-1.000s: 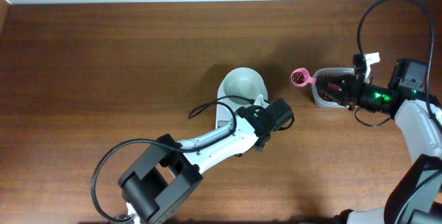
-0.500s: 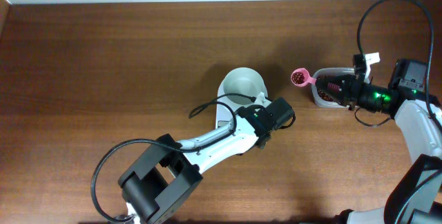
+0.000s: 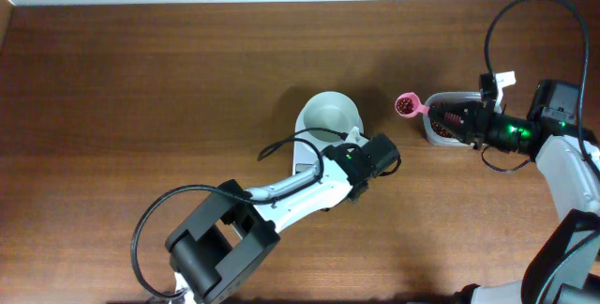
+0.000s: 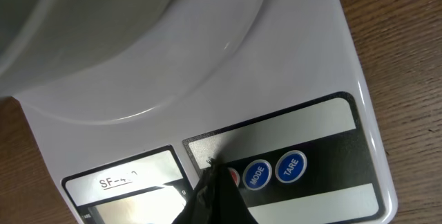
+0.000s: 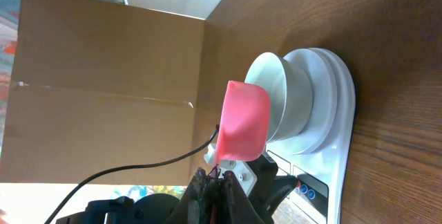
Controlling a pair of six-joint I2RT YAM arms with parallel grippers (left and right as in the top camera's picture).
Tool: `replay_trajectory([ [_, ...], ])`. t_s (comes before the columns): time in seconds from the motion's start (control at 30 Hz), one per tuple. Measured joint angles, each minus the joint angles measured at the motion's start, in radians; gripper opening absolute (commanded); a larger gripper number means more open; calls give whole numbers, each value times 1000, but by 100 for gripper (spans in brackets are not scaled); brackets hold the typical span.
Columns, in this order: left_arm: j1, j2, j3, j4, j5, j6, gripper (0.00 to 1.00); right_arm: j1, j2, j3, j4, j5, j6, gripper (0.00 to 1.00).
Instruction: Scoop and weigh 50g on scale
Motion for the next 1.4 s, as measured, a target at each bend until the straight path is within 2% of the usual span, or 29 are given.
replay_trajectory([
  [0.73,-3,2,-16,51,-13,42,0,0,0,0,3,0,0,4],
  [0.93,-3,1,-18,13,-23,38,0,0,0,0,4,0,0,4],
  [1.13,-3,-18,-17,-36,26,38,0,0,0,0,11,0,0,4],
  [1.3,4,-209,-3,-111,54,43,7,0,0,0,18,0,0,4],
  [1.4,56,-357,10,-193,60,80,8,0,0,0,18,1,0,4],
])
